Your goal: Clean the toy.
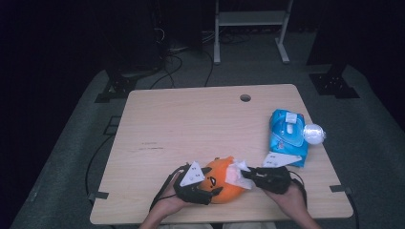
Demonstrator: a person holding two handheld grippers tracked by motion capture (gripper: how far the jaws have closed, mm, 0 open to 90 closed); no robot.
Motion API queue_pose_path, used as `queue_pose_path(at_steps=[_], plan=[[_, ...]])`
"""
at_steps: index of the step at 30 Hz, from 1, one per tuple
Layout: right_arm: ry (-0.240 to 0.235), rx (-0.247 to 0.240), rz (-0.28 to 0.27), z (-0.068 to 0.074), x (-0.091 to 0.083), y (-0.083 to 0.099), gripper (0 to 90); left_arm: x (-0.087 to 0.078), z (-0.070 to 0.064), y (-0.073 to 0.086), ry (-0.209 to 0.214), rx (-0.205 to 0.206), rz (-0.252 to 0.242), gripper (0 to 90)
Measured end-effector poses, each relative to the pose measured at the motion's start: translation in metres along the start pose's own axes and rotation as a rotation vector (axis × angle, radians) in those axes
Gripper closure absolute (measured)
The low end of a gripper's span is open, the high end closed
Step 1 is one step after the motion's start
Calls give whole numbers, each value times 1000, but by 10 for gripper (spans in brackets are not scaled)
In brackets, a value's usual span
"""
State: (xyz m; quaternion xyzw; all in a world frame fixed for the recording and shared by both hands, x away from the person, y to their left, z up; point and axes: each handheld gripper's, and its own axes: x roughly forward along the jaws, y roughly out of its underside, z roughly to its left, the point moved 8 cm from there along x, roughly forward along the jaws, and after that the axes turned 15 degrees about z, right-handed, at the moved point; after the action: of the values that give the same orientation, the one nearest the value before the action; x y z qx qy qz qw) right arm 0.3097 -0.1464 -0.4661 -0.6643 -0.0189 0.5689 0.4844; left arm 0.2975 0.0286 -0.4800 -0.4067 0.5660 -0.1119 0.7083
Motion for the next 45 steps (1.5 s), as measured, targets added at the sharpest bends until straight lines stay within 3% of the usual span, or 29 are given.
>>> queue_pose_path(at_steps=[2, 6, 11, 14, 18, 23, 25, 28, 31, 33, 35, 38, 40, 45], plan=[[6, 36, -1, -12, -10, 13, 771, 0, 0, 0, 3, -7, -2, 268], [53, 59, -1, -32, -32, 34, 747, 0, -1, -2, 4, -21, 2, 257], [122, 80, 50, -56, -51, 58, 652, 0, -1, -2, 9, -26, -2, 252], [110, 122, 50, -66, -57, 69, 618, -1, -1, -3, 18, -27, -5, 243], [89, 149, 20, -69, -62, 74, 597, -6, -1, -7, 19, -18, -15, 207], [55, 163, -15, -68, -64, 75, 560, -13, -2, -21, 15, -23, -76, 162], [41, 161, -18, -66, -63, 75, 545, -8, -1, -26, -10, -28, -88, 111], [28, 160, -18, -64, -61, 75, 525, 5, -1, -30, -30, -6, -63, 107], [27, 154, -14, -64, -60, 76, 513, 15, 1, -34, -48, -20, -53, 110], [21, 162, -19, -65, -61, 77, 509, 19, 4, -34, -58, -33, -19, 157], [17, 173, -24, -67, -61, 79, 502, 23, 5, -29, -61, -39, 45, 282], [11, 181, -27, -69, -62, 81, 494, 23, 2, -28, -86, -21, 86, 417], [10, 180, -34, -68, -64, 81, 493, 21, 0, -31, -93, -6, 74, 456], [13, 178, -56, -68, -70, 80, 482, 12, 5, -38, -82, -56, 8, 515]])
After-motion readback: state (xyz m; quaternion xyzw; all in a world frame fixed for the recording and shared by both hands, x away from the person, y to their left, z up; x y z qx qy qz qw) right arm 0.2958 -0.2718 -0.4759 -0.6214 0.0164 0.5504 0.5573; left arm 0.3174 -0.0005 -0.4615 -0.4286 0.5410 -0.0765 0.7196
